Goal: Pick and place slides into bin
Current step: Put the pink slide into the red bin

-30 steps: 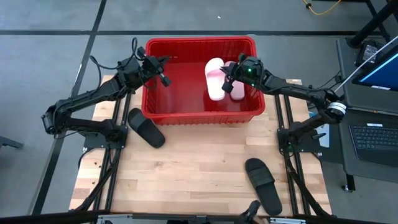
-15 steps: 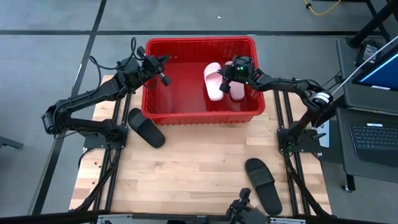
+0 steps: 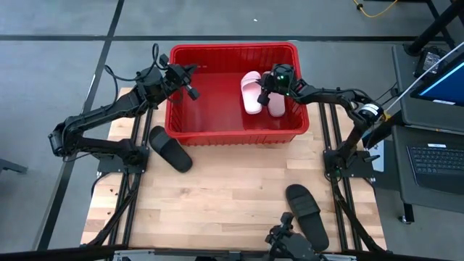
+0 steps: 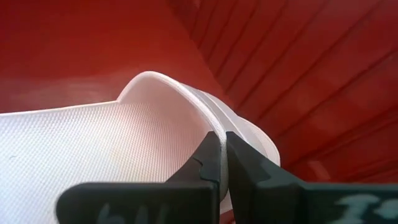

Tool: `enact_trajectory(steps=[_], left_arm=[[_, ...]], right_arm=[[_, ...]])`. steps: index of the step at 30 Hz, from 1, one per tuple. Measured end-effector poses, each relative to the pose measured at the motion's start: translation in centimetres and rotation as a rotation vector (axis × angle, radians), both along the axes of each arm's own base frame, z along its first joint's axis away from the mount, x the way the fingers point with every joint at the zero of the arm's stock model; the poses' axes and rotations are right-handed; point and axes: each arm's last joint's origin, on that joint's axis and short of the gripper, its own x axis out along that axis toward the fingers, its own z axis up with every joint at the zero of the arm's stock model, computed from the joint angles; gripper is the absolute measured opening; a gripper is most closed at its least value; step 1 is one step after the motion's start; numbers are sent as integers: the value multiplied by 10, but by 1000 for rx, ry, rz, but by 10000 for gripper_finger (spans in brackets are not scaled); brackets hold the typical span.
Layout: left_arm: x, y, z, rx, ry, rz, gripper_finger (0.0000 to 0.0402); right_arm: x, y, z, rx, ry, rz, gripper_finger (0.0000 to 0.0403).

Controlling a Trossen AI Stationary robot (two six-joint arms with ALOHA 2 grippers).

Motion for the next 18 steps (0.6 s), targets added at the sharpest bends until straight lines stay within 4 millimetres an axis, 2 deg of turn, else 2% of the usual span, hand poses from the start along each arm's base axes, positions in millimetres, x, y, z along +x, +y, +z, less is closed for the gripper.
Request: enact_trajectory(steps=[7, 18], left_arm=[[0, 0, 0, 3, 4, 0, 2], [0, 0, 0, -2, -1, -6, 2]], right_arm=[[2, -6, -13, 6, 8, 36, 13], [3, -7, -13, -23, 5, 44, 13]])
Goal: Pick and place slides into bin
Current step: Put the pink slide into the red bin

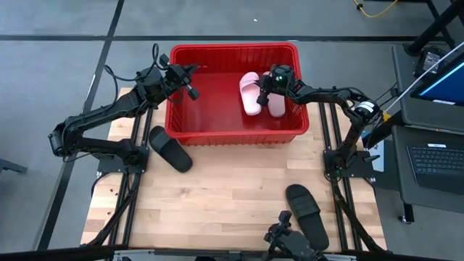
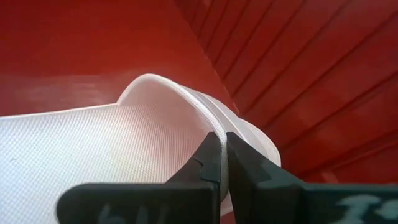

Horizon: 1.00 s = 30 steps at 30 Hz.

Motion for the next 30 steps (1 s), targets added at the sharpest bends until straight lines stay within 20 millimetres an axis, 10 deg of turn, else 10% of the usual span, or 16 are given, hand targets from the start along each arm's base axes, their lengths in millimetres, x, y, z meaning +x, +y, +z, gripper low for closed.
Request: enact_trajectory(steps=[30], left_arm=[[1, -1, 0, 10, 12, -59, 3]], right_arm=[[-2, -1, -1, -11, 29, -64, 61]])
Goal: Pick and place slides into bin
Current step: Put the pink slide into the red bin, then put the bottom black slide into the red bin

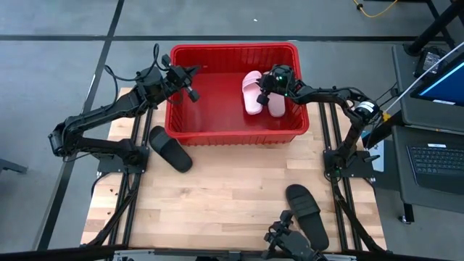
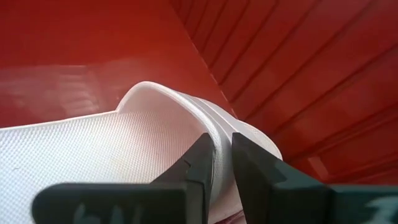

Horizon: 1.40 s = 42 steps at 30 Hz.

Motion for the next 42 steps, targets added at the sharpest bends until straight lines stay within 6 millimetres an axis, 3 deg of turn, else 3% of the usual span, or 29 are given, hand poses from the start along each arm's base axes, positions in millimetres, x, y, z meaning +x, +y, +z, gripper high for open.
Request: enact_trajectory(steps=[8, 21, 35, 42], left_arm=[[0, 0, 0, 15, 16, 0, 3], [0, 0, 0, 25, 27, 0, 1], [0, 0, 0, 25, 26, 0, 2], [0, 0, 0, 24, 27, 0, 3]], right_arm=[[0, 0, 1, -3, -7, 16, 62], [0, 0, 0, -30, 18, 36, 121], [0, 0, 2, -44, 9, 36, 123], [14, 0, 22, -53, -66, 38, 123]])
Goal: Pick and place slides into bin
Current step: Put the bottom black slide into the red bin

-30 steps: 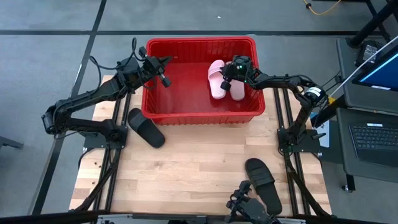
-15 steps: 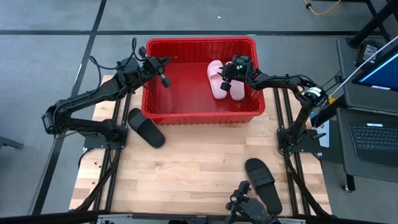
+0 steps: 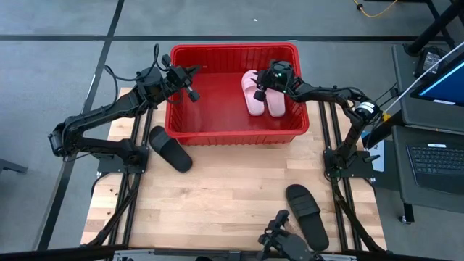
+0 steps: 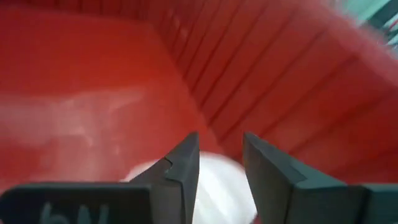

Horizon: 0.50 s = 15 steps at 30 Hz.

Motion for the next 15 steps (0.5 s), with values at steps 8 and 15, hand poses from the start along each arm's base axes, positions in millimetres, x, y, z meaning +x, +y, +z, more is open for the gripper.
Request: enact_trajectory(steps=[8, 15], left_arm=[[-1, 1, -1, -8, 2, 13, 3], [-1, 0, -6, -2, 95, 9, 2]], right_arm=[[27, 0, 50, -77, -85, 43, 112], [43, 4, 88, -97, -81, 83, 82]])
